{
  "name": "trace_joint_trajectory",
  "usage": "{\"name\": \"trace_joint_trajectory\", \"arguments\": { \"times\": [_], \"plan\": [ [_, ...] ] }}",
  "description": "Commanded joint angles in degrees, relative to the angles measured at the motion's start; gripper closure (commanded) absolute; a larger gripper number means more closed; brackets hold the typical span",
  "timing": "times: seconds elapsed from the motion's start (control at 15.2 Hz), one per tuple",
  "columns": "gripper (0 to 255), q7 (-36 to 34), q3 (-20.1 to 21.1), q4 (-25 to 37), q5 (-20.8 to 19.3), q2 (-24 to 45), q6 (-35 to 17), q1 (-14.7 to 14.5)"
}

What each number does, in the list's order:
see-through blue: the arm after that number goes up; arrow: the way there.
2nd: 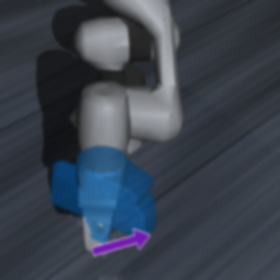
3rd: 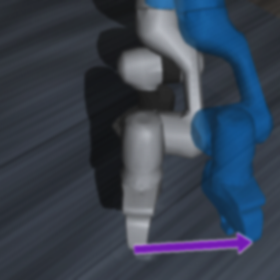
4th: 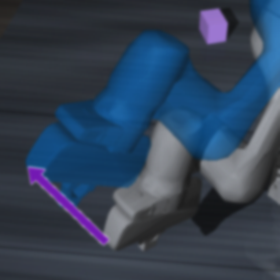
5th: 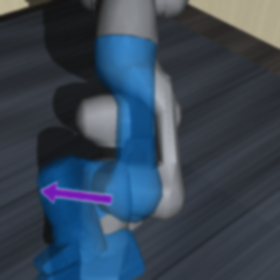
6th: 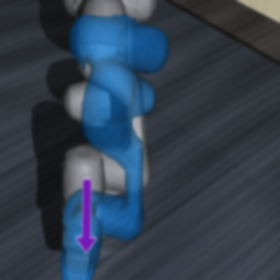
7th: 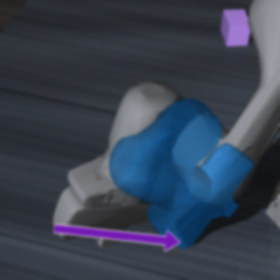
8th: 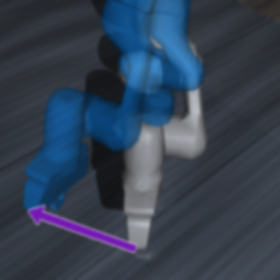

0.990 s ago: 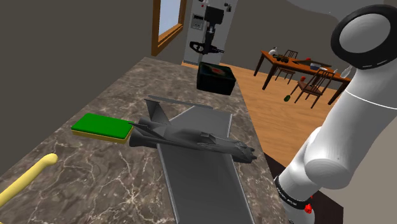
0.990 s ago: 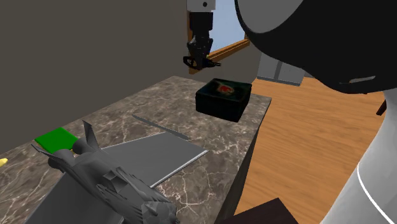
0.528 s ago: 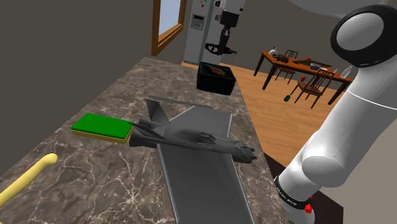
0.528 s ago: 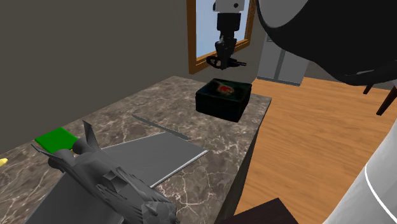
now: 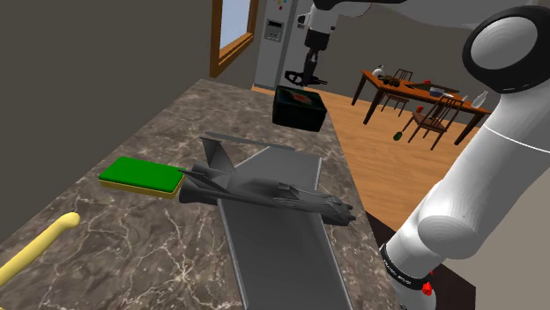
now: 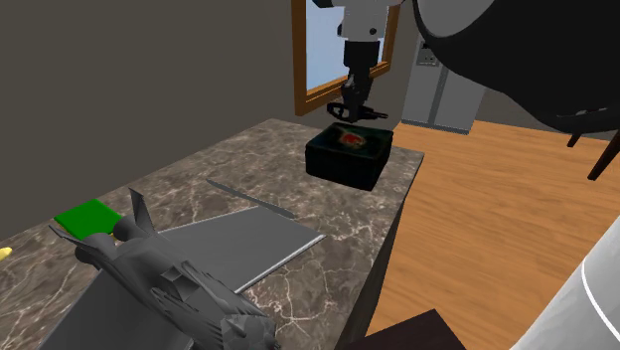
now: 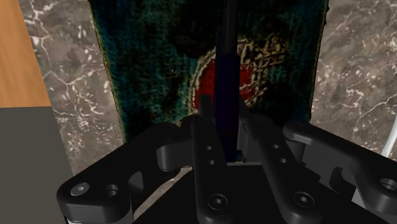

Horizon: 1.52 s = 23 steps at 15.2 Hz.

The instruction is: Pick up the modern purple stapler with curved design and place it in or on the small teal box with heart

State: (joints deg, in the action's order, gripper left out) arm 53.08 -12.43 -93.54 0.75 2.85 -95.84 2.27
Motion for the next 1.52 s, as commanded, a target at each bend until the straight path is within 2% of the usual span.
{"name": "trace_joint_trajectory", "arguments": {
  "times": [0.0,0.2,0.73,0.79,1.12,1.39,1.45],
  "plan": [
    [255,0.0,0.0,-1.7,0.0,-0.2,-1.5,0.0],
    [255,0.0,0.0,-4.6,-0.1,-0.4,-4.3,0.0],
    [255,0.0,0.0,-4.6,-0.1,-0.4,-4.3,0.0],
    [0,0.0,0.0,-4.6,-0.1,-0.4,-4.3,0.0],
    [0,0.0,0.0,-4.6,-0.1,-0.4,-4.3,0.0],
    [0,0.1,-0.1,3.9,0.1,0.6,3.3,0.1],
    [0,0.1,-0.1,3.9,0.1,0.6,3.3,0.1]
  ]
}}
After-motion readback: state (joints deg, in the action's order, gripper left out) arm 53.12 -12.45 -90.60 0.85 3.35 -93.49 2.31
